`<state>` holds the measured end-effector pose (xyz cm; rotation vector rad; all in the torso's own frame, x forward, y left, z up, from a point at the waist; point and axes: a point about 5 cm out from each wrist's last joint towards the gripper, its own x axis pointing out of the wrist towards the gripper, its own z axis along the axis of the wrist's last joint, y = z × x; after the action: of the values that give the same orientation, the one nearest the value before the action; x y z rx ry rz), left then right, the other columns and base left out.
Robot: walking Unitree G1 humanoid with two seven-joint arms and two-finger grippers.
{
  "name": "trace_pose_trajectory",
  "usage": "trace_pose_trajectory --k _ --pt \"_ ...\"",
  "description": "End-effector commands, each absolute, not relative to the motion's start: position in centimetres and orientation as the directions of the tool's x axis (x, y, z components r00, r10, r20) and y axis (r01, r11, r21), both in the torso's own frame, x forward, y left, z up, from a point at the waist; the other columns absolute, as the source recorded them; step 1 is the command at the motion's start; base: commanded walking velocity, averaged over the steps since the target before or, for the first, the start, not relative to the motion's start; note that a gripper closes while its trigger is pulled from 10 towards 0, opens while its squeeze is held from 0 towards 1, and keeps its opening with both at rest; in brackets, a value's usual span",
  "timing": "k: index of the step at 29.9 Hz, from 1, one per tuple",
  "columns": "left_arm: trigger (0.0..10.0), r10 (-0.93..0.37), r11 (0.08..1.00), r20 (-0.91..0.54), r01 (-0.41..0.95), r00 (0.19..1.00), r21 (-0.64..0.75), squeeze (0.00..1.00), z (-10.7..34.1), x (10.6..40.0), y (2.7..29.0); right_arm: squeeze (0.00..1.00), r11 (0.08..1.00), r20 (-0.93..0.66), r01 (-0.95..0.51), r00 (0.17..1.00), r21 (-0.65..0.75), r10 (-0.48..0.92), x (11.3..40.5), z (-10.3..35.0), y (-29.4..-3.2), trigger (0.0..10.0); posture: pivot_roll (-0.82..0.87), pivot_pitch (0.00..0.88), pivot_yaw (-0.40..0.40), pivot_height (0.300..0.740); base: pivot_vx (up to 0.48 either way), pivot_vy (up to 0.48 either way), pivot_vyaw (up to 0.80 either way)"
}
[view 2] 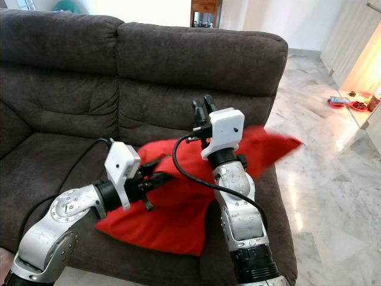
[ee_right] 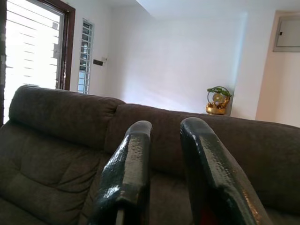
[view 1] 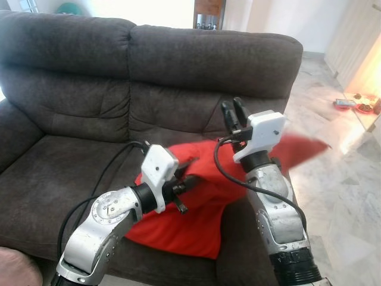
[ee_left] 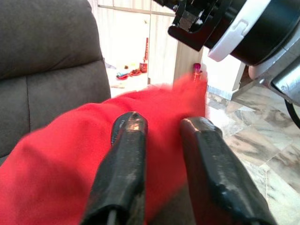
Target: Move the pillow to the sofa from floor
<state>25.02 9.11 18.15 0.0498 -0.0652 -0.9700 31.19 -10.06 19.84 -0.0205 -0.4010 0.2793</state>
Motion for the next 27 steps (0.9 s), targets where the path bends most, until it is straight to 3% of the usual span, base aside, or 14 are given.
trace_pose_trajectory --k 1,4,5,6,10,11,13,14,17,19,20,23,27 --pt "10.0 -0.831 0.556 0.024 0.828 0.556 0.076 1.00 17.9 25.0 9.0 1.00 0.963 0.416 -0.257 0.869 -0.086 0.269 31.2 20.7 -10.2 10.0 0.16 0.000 -0.061 0.740 0.000 0.000 0.00" --pt "10.0 -0.834 0.551 0.017 0.831 0.551 0.075 1.00 17.8 24.9 8.9 0.98 0.965 0.419 -0.244 0.870 -0.096 0.262 31.2 20.8 -10.3 10.0 0.16 0.000 -0.061 0.740 0.000 0.000 0.00" --pt "10.0 -0.834 0.550 0.014 0.831 0.551 0.078 1.00 17.7 24.9 8.9 0.84 0.966 0.421 -0.239 0.870 -0.097 0.258 31.2 20.8 -10.3 10.0 0.16 0.000 -0.061 0.740 0.000 0.000 0.00" --pt "10.0 -0.834 0.551 0.012 0.831 0.551 0.079 1.00 17.6 24.9 8.9 0.00 0.968 0.421 -0.233 0.871 -0.098 0.252 31.3 20.8 -10.4 10.0 0.16 0.000 -0.061 0.740 0.000 0.000 0.00" --pt "10.0 -0.820 0.571 0.008 0.816 0.573 0.086 1.00 17.3 25.1 8.9 0.00 0.971 0.416 -0.217 0.877 -0.100 0.239 31.3 20.6 -10.6 10.0 0.16 0.000 -0.060 0.740 0.000 0.000 0.00" --pt "10.0 -0.800 0.599 0.012 0.795 0.601 0.100 0.55 17.1 25.4 9.1 0.00 0.972 0.411 -0.213 0.881 -0.100 0.235 31.4 20.5 -10.8 10.0 0.16 0.000 -0.060 0.740 0.000 0.000 0.00" --pt "10.0 -0.785 0.617 0.016 0.779 0.620 0.110 0.55 17.0 25.6 9.2 0.00 0.973 0.407 -0.209 0.883 -0.100 0.232 31.4 20.4 -10.8 10.0 0.16 0.000 -0.060 0.740 0.000 0.000 0.00" --pt "10.0 -0.731 0.680 0.030 0.724 0.682 0.112 0.00 16.6 26.2 9.7 0.00 0.975 0.395 -0.199 0.891 -0.100 0.222 31.4 20.0 -11.1 10.0 0.16 0.000 -0.059 0.740 0.000 0.000 0.00" --pt "10.0 -0.649 0.758 0.032 0.642 0.760 0.118 0.00 15.7 26.9 10.7 0.00 0.981 0.370 -0.170 0.909 -0.091 0.192 31.4 19.2 -11.9 10.0 0.15 0.000 -0.060 0.740 0.000 0.000 0.00" --pt "10.0 -0.506 0.857 0.037 0.498 0.861 0.134 0.00 14.6 27.7 12.4 0.00 0.990 0.325 -0.121 0.936 -0.069 0.137 31.4 17.8 -13.5 10.0 0.15 0.000 -0.061 0.740 0.000 0.000 0.00" --pt "10.0 -0.506 0.857 0.037 0.498 0.861 0.134 0.00 14.6 27.7 12.4 0.00 0.990 0.325 -0.121 0.936 -0.069 0.137 31.4 17.8 -13.5 10.0 0.15 0.000 -0.061 0.740 0.000 0.000 0.00" --pt "10.0 -0.300 0.940 0.021 0.292 0.954 0.173 0.00 13.2 28.2 15.3 0.00 1.000 0.254 -0.008 0.967 -0.020 0.013 31.4 15.8 -16.5 10.0 0.14 0.000 -0.064 0.740 0.000 0.000 0.00" --pt "10.0 -0.071 0.971 -0.025 0.075 0.997 0.228 0.00 10.5 27.9 19.4 0.00 0.980 0.095 0.199 0.975 0.013 -0.199 30.3 11.5 -22.2 10.0 0.15 0.000 -0.067 0.740 0.000 0.000 0.00"
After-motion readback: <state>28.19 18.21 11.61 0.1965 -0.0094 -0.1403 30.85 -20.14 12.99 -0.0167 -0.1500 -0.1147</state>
